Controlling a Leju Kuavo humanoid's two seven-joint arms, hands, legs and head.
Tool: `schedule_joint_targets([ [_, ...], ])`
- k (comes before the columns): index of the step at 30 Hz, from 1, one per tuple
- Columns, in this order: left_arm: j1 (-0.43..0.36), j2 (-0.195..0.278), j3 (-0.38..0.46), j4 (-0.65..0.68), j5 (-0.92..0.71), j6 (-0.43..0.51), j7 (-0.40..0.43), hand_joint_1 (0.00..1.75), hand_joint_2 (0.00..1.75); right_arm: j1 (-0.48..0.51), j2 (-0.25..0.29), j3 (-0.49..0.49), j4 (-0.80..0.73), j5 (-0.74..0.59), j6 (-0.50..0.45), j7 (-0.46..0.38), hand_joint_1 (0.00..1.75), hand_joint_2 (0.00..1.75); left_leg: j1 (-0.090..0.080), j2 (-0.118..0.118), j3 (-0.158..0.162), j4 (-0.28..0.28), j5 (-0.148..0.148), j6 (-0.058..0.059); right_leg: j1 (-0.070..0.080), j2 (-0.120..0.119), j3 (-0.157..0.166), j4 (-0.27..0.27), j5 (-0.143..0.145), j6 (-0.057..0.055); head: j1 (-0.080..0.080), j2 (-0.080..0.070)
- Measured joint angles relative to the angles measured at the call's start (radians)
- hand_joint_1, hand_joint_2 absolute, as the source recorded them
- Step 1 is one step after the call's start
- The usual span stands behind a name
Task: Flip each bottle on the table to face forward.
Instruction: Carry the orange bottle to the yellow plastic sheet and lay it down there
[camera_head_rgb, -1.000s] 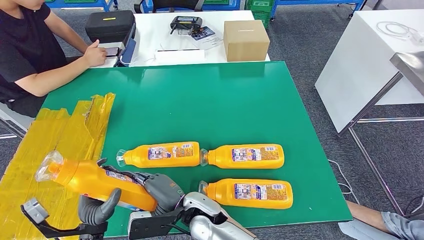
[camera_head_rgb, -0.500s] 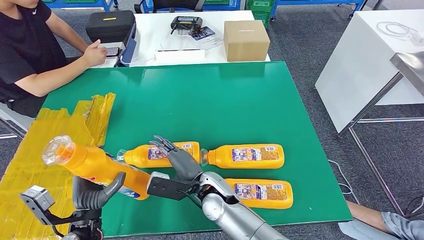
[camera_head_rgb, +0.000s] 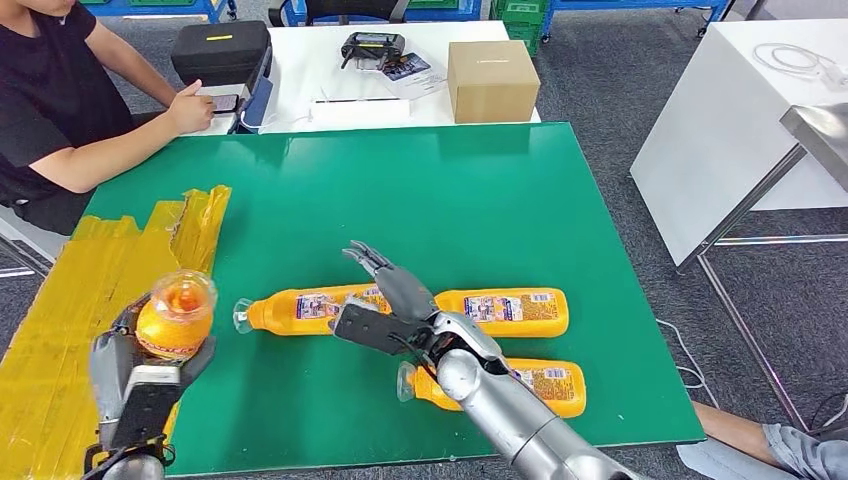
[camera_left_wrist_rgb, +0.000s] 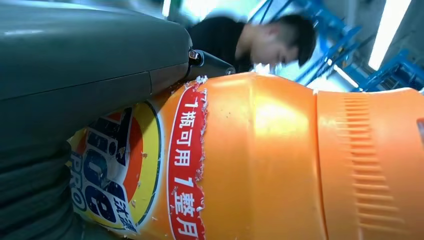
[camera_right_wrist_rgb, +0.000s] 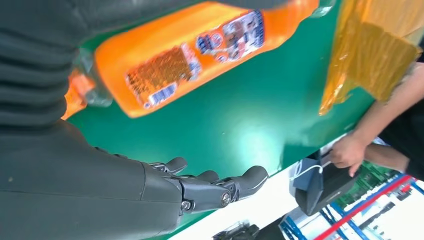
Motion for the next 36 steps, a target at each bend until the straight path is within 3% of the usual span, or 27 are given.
schedule_joint_targets([
  [3, -0.009, 0.022, 0.001, 0.046, -0.161, 0.091, 0.03, 1.75, 1.75, -0.027, -0.007, 0.0, 0.026, -0.005, 0.017, 0.003, 0.0, 0.0, 0.0, 0.0, 0.0, 0.0, 0.0, 0.0, 0.0, 0.0, 0.0, 0.0, 0.0, 0.0, 0.0, 0.0],
  [15, -0.023, 0.089, -0.001, 0.236, -0.451, 0.203, 0.119, 1.75, 1.75, -0.081, -0.01, 0.005, 0.096, -0.02, 0.043, 0.007, 0.0, 0.0, 0.0, 0.0, -0.001, 0.0, 0.0, 0.0, 0.0, 0.0, -0.001, 0.0, 0.0, 0.0, 0.0, 0.0],
  [29, -0.099, 0.186, -0.064, 0.443, -0.646, 0.143, 0.226, 1.75, 1.75, -0.153, 0.037, 0.05, 0.192, -0.035, 0.078, 0.032, 0.0, 0.0, 0.0, -0.002, 0.0, 0.0, 0.0, 0.0, 0.0, 0.0, 0.001, 0.0, 0.0, 0.0, 0.0, 0.0],
  [32, -0.116, 0.207, -0.076, 0.469, -0.667, 0.14, 0.239, 0.44, 1.75, -0.161, 0.043, 0.058, 0.211, -0.035, 0.081, 0.033, 0.0, 0.0, 0.0, -0.002, 0.001, 0.0, 0.0, -0.001, 0.0, 0.0, 0.002, 0.0, 0.0, 0.0, 0.0, 0.0],
  [33, -0.12, 0.211, -0.078, 0.476, -0.67, 0.14, 0.241, 0.0, 1.75, -0.163, 0.044, 0.06, 0.217, -0.035, 0.082, 0.034, 0.0, 0.44, 0.0, -0.002, 0.002, 0.0, 0.001, -0.001, 0.0, 0.0, 0.003, 0.0, 0.0, 0.0, 0.0, 0.0],
  [35, -0.126, 0.219, -0.085, 0.489, -0.672, 0.135, 0.243, 0.0, 1.75, -0.17, 0.046, 0.065, 0.23, -0.033, 0.093, 0.038, 0.0, 1.31, 0.0, -0.003, 0.003, 0.0, 0.001, -0.001, 0.0, 0.0, 0.004, 0.0, 0.0, 0.0, 0.0, 0.0],
  [36, -0.13, 0.224, -0.089, 0.495, -0.671, 0.131, 0.243, 0.0, 1.31, -0.175, 0.047, 0.069, 0.238, -0.03, 0.101, 0.042, 0.0, 1.75, 0.0, -0.003, 0.003, 0.0, 0.002, -0.001, 0.0, 0.0, 0.004, 0.0, 0.0, 0.0, 0.0, 0.0],
])
